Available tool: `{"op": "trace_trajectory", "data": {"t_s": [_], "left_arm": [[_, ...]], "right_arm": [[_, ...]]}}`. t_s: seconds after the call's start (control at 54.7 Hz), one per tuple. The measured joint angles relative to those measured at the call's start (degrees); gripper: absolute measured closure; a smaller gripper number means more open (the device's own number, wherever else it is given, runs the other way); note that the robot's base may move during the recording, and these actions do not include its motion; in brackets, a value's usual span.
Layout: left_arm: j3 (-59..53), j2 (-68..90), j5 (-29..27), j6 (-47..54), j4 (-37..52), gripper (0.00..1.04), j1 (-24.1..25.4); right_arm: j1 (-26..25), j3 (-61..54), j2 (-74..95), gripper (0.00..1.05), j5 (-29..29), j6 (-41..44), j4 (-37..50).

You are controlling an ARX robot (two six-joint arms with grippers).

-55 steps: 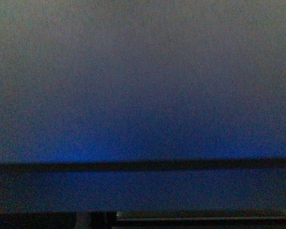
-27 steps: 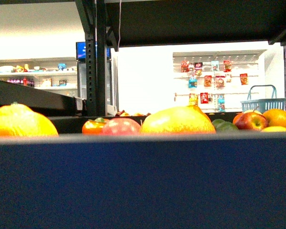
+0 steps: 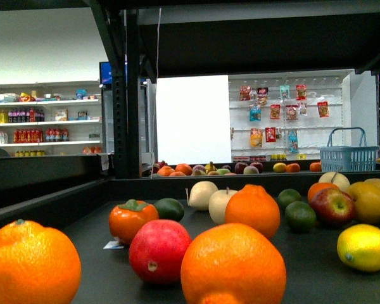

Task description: Pick lemon from shelf

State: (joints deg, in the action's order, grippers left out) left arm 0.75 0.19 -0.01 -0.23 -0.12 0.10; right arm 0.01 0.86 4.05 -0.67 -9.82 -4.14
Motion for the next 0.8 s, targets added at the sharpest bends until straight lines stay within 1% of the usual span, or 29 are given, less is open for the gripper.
{"op": "trace_trajectory", "data": {"t_s": [0.091,0.164,0.274,0.804], "left_arm": [[0.0,0.0,0.0,-0.1,0.0,0.08,0.0],[0.0,0.0,0.0,0.0,0.0,0.08,0.0],[0.0,0.0,0.0,0.0,0.0,0.08,0.0],[0.0,0.0,0.0,0.0,0.0,0.08,0.0]], "right_arm": [[-0.2,0.0,-1.3,0.08,1.6,2.3,1.4],[-0.2,0.3,-4.0,0.08,0.8,5.3,4.0],[0.0,0.0,-3.8,0.08,0.5,7.9,4.0],[0.0,0.0,-3.9,0.08,0.7,9.5,4.0]]}}
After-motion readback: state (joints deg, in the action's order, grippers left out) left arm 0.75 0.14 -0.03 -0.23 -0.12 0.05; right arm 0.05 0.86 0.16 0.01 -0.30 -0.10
